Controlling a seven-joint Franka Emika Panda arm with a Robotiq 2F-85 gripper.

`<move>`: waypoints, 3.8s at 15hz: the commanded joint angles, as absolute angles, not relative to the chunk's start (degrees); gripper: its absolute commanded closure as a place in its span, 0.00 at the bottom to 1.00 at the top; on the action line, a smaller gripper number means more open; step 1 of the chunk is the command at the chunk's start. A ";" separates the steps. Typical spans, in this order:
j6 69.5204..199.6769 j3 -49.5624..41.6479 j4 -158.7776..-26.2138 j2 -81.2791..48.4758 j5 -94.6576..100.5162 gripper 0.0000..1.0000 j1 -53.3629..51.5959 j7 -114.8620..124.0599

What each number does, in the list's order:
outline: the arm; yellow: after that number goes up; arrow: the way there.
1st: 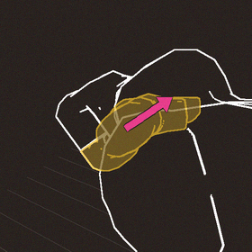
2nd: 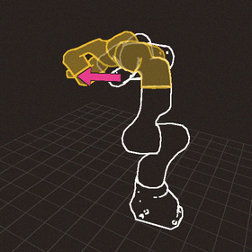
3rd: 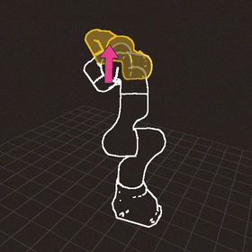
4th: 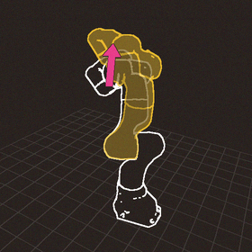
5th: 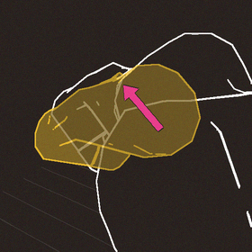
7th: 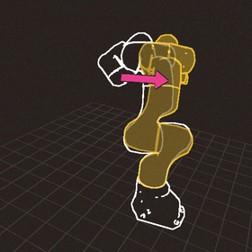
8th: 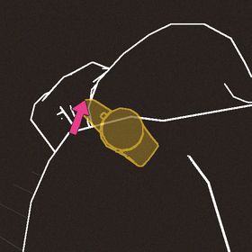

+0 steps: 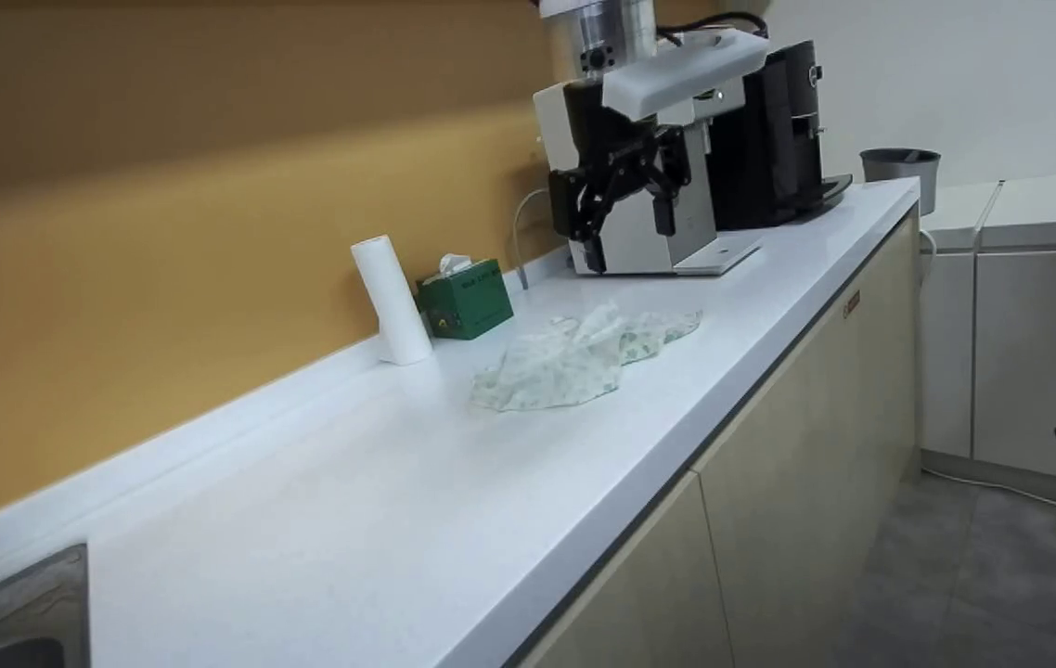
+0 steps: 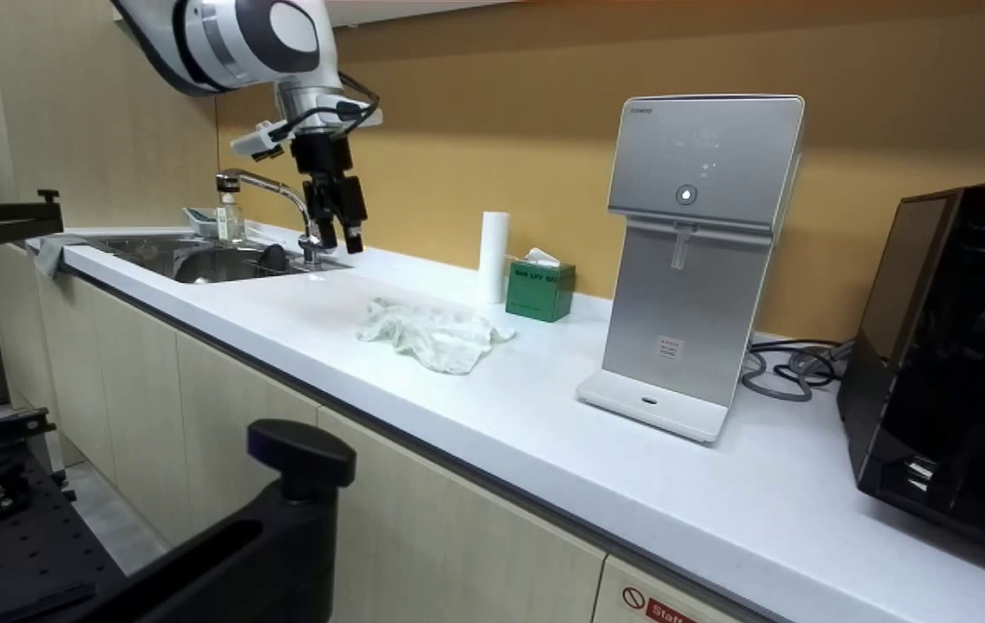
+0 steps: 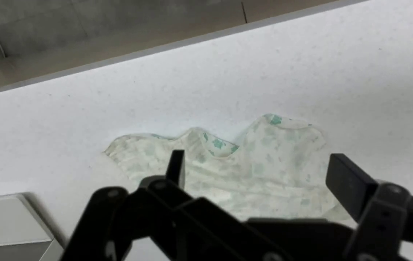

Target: Use the towel to wipe the counter.

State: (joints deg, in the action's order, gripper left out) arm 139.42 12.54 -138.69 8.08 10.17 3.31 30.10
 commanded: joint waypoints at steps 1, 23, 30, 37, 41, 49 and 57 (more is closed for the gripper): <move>132.70 8.78 -128.38 -1.47 2.33 0.00 0.48 23.11; 140.92 -0.31 -110.40 -26.45 7.59 0.00 -7.35 18.34; 139.95 -0.28 -109.92 -27.78 4.41 0.40 -7.13 15.29; 140.29 -0.44 -110.05 -27.69 3.38 0.89 -6.97 14.20; 140.53 -1.11 -112.59 -25.72 3.29 1.00 -6.31 14.64; 142.47 -4.36 -125.97 -15.85 1.98 0.99 -3.52 17.18; 142.54 -5.94 -137.16 -5.49 4.29 0.99 -1.76 21.47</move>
State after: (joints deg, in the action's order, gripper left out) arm 141.90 -6.47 -133.98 -8.59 3.09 -2.28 18.15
